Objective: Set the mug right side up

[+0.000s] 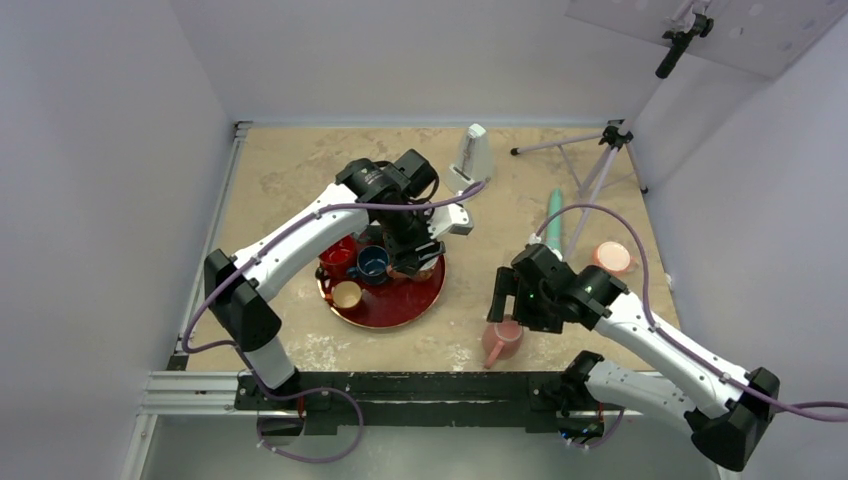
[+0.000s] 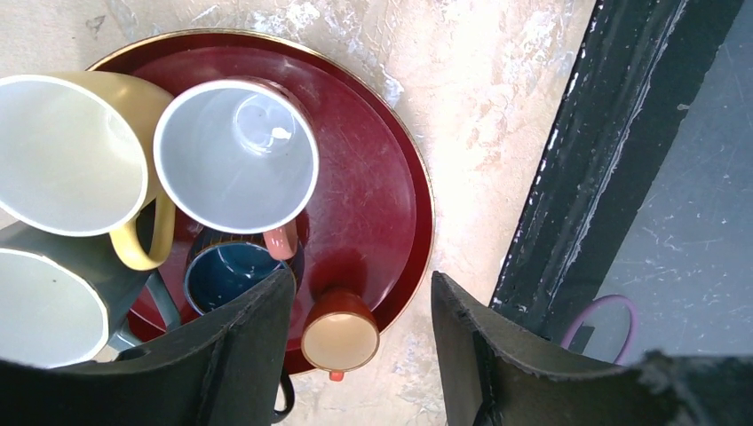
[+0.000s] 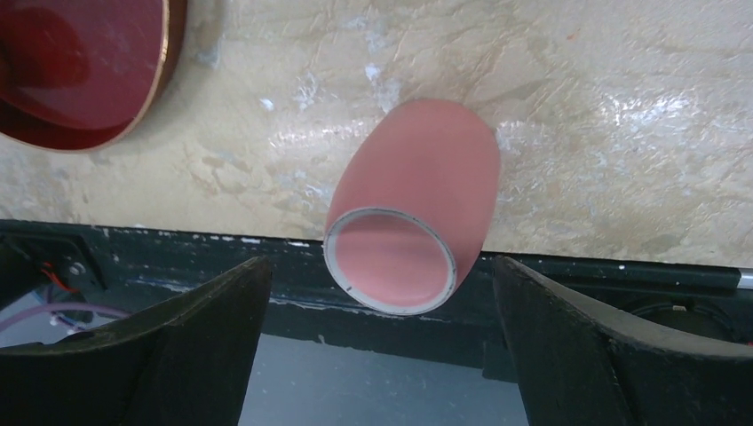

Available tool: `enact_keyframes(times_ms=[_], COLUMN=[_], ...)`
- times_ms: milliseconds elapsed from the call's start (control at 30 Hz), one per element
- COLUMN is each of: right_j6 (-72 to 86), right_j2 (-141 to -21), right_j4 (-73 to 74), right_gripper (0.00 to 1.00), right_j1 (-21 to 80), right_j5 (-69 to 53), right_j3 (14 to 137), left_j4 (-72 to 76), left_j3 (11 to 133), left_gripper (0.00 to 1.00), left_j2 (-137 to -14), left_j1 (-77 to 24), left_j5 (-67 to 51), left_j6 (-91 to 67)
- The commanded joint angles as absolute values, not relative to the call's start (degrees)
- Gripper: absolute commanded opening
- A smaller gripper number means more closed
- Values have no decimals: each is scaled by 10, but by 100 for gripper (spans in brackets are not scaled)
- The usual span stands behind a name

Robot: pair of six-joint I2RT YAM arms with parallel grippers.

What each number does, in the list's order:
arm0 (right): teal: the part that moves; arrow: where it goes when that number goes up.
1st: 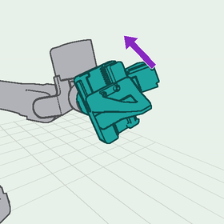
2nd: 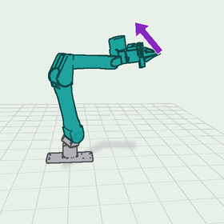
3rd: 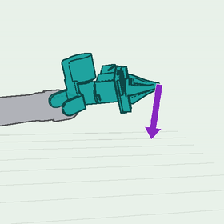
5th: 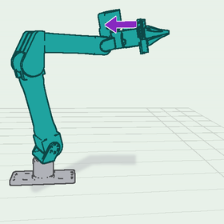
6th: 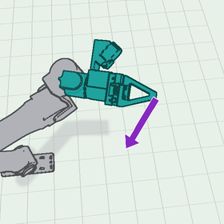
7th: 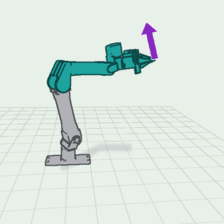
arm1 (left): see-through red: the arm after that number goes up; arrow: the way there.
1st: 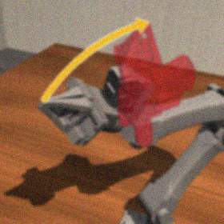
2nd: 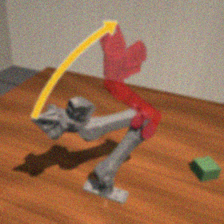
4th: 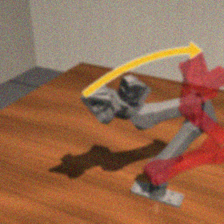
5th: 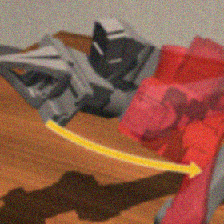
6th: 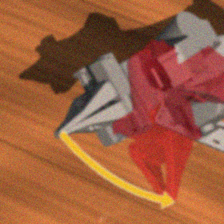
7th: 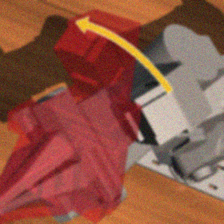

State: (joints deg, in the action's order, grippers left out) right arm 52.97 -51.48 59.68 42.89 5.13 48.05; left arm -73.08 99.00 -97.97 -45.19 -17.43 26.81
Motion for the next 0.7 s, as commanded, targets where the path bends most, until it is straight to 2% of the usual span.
enact_keyframes(times_ms=[0,67,167,433,533,600,667], right_j6=[541,541,536,477,426,387,358], right_j2=[-536,-554,-583,-659,-705,-747,-781], right_j4=[583,575,574,488,456,447,439], right_gripper=[98,98,91,54,30,30,41], right_j1=[450,457,459,459,459,459,458], right_j5=[24,29,58,108,148,192,231], right_j3=[456,450,460,507,529,549,566], left_j4=[-738,-737,-738,-730,-725,-718,-711], left_j3=[988,985,981,975,970,969,969], left_gripper=[62,62,63,63,63,63,63], left_j2=[-951,-948,-944,-940,-935,-933,-932], left_j1=[-440,-438,-436,-432,-427,-422,-414], left_j5=[-198,-201,-206,-201,-193,-184,-179], left_j6=[278,278,282,282,284,285,281])
